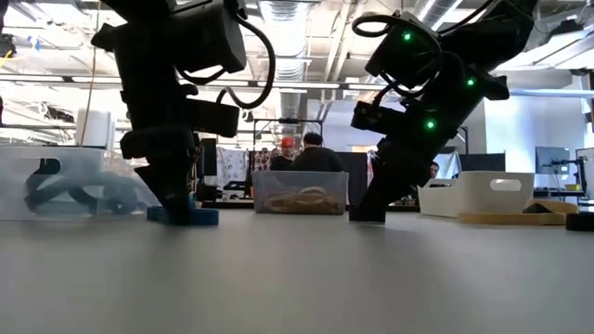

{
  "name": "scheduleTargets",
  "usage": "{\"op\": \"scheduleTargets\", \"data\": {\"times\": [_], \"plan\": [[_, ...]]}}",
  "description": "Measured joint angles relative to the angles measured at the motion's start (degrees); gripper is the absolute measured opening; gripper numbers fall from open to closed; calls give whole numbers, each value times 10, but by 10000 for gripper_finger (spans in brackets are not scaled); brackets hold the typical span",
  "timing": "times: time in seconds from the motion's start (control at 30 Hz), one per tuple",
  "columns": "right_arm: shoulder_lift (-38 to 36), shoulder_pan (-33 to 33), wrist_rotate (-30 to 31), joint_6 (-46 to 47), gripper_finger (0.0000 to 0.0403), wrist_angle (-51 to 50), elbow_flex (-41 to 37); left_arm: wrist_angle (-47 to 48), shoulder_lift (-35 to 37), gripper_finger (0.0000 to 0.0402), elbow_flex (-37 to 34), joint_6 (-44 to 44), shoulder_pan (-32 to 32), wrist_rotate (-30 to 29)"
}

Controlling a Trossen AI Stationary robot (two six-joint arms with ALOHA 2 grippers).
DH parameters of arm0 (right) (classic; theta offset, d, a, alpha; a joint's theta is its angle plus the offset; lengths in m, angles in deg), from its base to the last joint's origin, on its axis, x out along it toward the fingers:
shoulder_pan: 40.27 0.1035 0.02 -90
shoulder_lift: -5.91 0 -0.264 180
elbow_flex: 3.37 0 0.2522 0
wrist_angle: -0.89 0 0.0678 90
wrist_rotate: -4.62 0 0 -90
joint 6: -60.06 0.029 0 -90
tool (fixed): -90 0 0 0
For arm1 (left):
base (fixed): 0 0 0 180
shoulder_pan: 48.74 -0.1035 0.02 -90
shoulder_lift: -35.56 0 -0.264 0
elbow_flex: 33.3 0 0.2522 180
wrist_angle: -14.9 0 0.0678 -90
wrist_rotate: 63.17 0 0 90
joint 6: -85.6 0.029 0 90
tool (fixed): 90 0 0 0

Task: Sort rubber bands into baskets
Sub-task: Put the blue rubber band into the transparent bin

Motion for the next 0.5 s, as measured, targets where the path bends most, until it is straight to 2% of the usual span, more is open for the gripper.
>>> {"op": "scheduleTargets", "data": {"times": [0.1, 0.13, 0.3, 0.5], "plan": [[0, 0, 0, 0, 226, 0, 0, -4, -1, 30, 0, 15, 0, -2], [0, 0, 0, 0, 226, 1, 0, -4, -1, 16, 0, 22, 0, -5], [0, 1, 0, 0, 226, 4, 0, 15, -3, 2, 20, 44, 12, -33], [0, 1, -2, 0, 226, 4, 0, 136, 26, 0, 97, 42, 35, -108]]}}
